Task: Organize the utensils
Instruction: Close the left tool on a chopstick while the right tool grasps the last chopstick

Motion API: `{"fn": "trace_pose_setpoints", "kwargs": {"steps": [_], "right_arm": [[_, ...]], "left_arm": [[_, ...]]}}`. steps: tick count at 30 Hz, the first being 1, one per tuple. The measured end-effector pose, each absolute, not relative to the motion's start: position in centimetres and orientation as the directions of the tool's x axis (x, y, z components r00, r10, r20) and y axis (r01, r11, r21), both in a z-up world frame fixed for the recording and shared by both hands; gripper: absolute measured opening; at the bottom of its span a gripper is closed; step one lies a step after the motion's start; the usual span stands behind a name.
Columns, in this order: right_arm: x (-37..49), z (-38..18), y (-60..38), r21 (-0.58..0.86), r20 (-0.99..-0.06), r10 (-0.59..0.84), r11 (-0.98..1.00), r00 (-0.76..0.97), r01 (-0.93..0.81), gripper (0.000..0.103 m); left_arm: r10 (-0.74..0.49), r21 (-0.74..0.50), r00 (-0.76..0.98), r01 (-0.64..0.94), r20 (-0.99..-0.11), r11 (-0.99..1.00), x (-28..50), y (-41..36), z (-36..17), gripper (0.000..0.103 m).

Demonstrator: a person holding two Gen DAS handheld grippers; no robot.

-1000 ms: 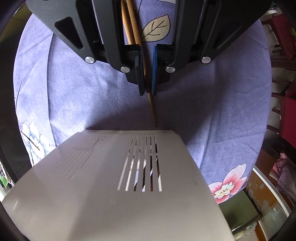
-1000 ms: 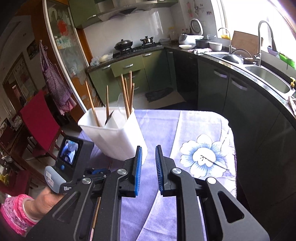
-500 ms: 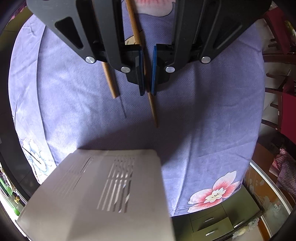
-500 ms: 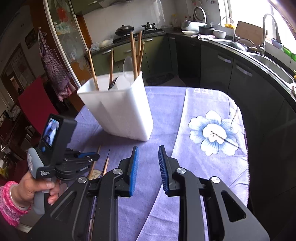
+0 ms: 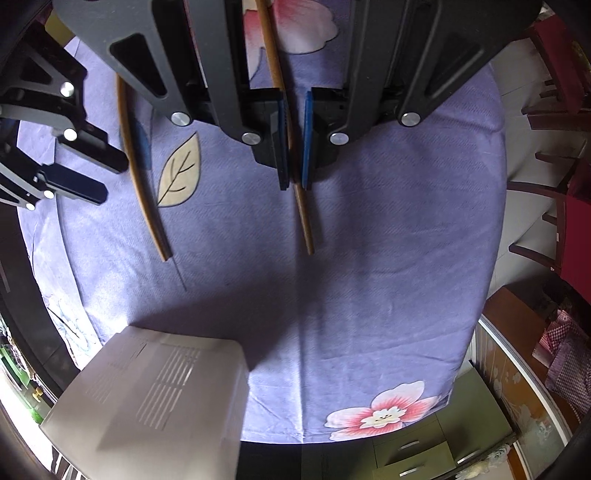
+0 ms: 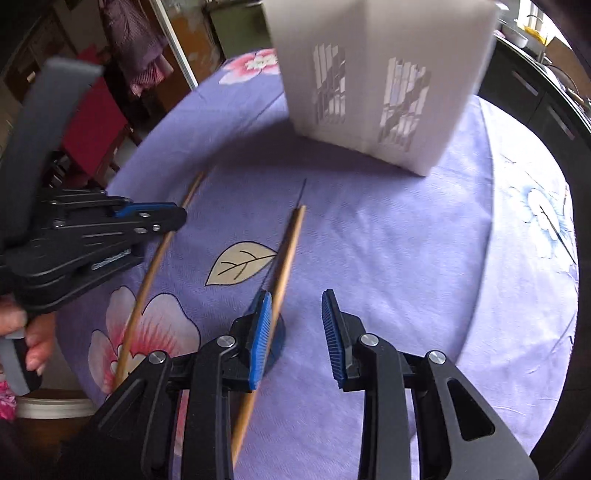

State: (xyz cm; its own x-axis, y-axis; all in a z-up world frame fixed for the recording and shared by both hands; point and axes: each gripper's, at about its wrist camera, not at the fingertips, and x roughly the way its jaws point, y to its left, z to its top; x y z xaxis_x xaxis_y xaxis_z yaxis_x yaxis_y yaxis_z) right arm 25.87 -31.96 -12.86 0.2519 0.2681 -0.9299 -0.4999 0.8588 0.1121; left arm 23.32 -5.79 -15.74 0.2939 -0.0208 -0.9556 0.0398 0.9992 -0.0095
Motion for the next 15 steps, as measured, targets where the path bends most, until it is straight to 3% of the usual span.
{"fn": "trace_pose_setpoints", "kwargs": {"steps": [8, 12, 15], "right_arm": [[27.1, -13.7, -28.8, 0.045, -0.942, 0.201, 0.868, 0.268, -0.495, 0.028], [27.3, -13.7, -28.2, 0.015, -0.942, 0.182, 0.864, 0.283, -0.503, 0.008], [27.2, -13.5, -27.8, 0.001, -0.941, 0.173, 0.86, 0.29, -0.51, 0.007]], "left_arm": [[-0.013, 0.001, 0.309, 0.047, -0.951, 0.999, 22.5, -3.7, -15.8, 0.007], [-0.019, -0.002, 0.312, 0.054, -0.95, 0.999, 22.4, -3.2, -15.8, 0.007], [-0.031, -0.017, 0.304, 0.049, -0.952, 0.999, 22.5, -3.0, -15.7, 0.01]]}}
